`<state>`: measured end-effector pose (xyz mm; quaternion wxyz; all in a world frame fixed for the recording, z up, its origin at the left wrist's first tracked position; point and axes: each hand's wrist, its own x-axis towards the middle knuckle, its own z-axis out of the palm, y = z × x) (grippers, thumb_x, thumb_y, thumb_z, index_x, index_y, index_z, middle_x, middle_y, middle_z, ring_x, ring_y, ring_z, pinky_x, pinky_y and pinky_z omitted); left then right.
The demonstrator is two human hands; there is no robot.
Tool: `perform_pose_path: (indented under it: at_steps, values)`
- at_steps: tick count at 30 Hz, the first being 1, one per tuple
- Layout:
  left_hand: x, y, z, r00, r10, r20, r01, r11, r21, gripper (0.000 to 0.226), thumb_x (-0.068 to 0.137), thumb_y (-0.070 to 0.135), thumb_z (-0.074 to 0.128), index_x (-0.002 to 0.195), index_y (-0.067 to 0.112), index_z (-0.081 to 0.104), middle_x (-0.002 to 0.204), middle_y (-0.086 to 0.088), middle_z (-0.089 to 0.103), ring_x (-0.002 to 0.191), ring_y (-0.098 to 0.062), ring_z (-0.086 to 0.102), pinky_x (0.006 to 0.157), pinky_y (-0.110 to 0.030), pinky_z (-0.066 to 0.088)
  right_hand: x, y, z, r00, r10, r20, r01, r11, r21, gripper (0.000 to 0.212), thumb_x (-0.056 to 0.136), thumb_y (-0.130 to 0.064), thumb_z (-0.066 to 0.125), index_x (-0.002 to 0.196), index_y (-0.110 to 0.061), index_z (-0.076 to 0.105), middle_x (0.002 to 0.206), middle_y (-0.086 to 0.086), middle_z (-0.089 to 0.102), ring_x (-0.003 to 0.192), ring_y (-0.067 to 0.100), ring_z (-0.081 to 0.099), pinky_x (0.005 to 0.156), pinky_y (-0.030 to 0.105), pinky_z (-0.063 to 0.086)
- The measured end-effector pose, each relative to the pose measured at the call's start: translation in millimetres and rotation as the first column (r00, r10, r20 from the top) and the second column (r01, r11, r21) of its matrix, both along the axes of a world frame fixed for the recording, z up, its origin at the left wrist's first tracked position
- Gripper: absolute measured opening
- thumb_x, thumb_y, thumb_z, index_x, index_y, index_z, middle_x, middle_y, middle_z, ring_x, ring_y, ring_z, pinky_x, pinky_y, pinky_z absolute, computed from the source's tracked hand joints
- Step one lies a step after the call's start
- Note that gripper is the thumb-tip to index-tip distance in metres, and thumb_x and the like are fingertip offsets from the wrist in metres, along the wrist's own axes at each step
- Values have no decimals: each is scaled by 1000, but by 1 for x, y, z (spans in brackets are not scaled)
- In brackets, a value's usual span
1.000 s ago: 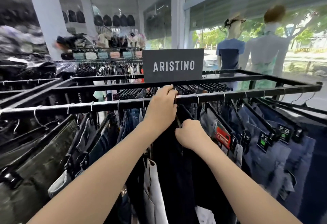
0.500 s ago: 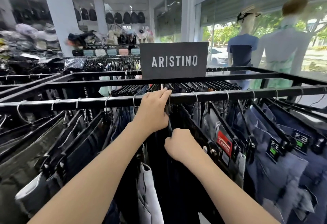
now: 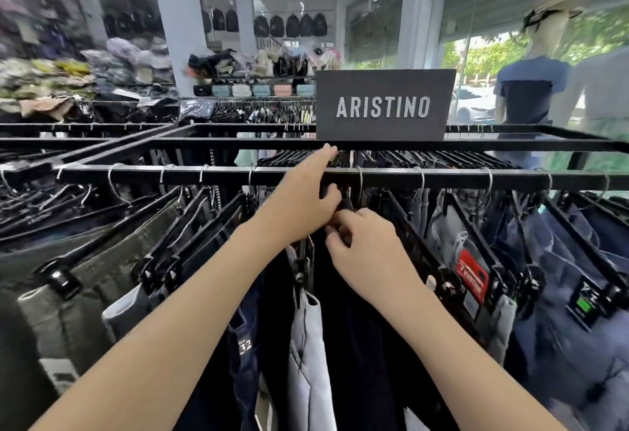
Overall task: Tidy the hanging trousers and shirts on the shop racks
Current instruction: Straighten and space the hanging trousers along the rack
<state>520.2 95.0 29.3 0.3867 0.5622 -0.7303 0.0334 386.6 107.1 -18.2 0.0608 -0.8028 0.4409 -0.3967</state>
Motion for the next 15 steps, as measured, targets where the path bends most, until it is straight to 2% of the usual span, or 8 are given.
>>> perform_pose_path:
  at_steps: [2, 3, 5, 6, 7, 9, 11, 15]
  values:
    - [24, 25, -9, 985, 141, -100, -150, 984, -95, 39, 87, 14, 56, 126, 15, 57, 128, 0, 57, 120, -13, 51, 106, -23, 36, 12, 9, -1, 993, 112, -27, -112, 994, -9, 24, 95, -36, 53, 109, -25, 69, 92, -2, 52, 92, 15, 53, 78, 27, 44]
    - [37, 37, -15, 969, 231, -93, -235, 971, -36, 35, 85, 18, 59, 120, 17, 60, 120, 1, 58, 112, -14, 54, 99, -25, 41, 18, 12, -2, 985, 150, -81, -148, 989, 24, 27, 96, -40, 51, 115, -29, 67, 98, -2, 52, 99, 14, 51, 84, 26, 44]
    - [59, 55, -29, 927, 369, 62, -372, 890, 262, 44, 84, 28, 62, 127, 23, 53, 122, 0, 53, 110, -18, 53, 88, -23, 39, 27, 14, 0, 966, 190, -175, -167, 976, 137, 31, 96, -48, 46, 113, -33, 67, 107, -3, 52, 107, 15, 50, 91, 32, 46]
    - [69, 60, -36, 918, 365, 157, -397, 826, 401, 50, 85, 30, 62, 134, 27, 48, 128, -2, 52, 110, -19, 54, 86, -23, 40, 29, 13, 1, 957, 198, -211, -159, 969, 188, 33, 96, -52, 43, 105, -32, 69, 106, -3, 53, 105, 16, 52, 91, 36, 48]
    - [77, 64, -44, 922, 332, 199, -387, 775, 500, 52, 88, 28, 58, 139, 30, 45, 133, -4, 52, 106, -19, 57, 82, -21, 42, 30, 12, 2, 950, 194, -246, -139, 965, 223, 37, 96, -54, 41, 96, -30, 69, 102, -3, 54, 99, 17, 55, 87, 37, 50]
    - [85, 68, -53, 948, 286, 138, -310, 739, 599, 49, 96, 20, 46, 142, 35, 43, 134, -4, 55, 72, -11, 61, 59, -13, 43, 25, 10, 1, 947, 162, -276, -89, 962, 257, 40, 95, -53, 41, 87, -25, 69, 89, -6, 59, 86, 14, 59, 78, 36, 54]
    - [95, 70, -58, 951, 306, 54, -274, 746, 607, 49, 99, 15, 37, 142, 37, 42, 128, -6, 60, 48, -8, 47, 42, -14, 35, 19, 8, 0, 961, 126, -244, -59, 962, 266, 37, 93, -46, 42, 82, -23, 69, 76, -7, 64, 72, 11, 60, 69, 35, 56]
    - [97, 66, -64, 956, 291, 25, -254, 787, 563, 52, 97, 12, 36, 144, 35, 41, 133, -6, 58, 53, -7, 50, 45, -12, 37, 15, 8, 0, 972, 41, -232, 25, 962, 273, 27, 89, -32, 46, 78, -30, 71, 64, -8, 63, 62, 7, 54, 57, 27, 52]
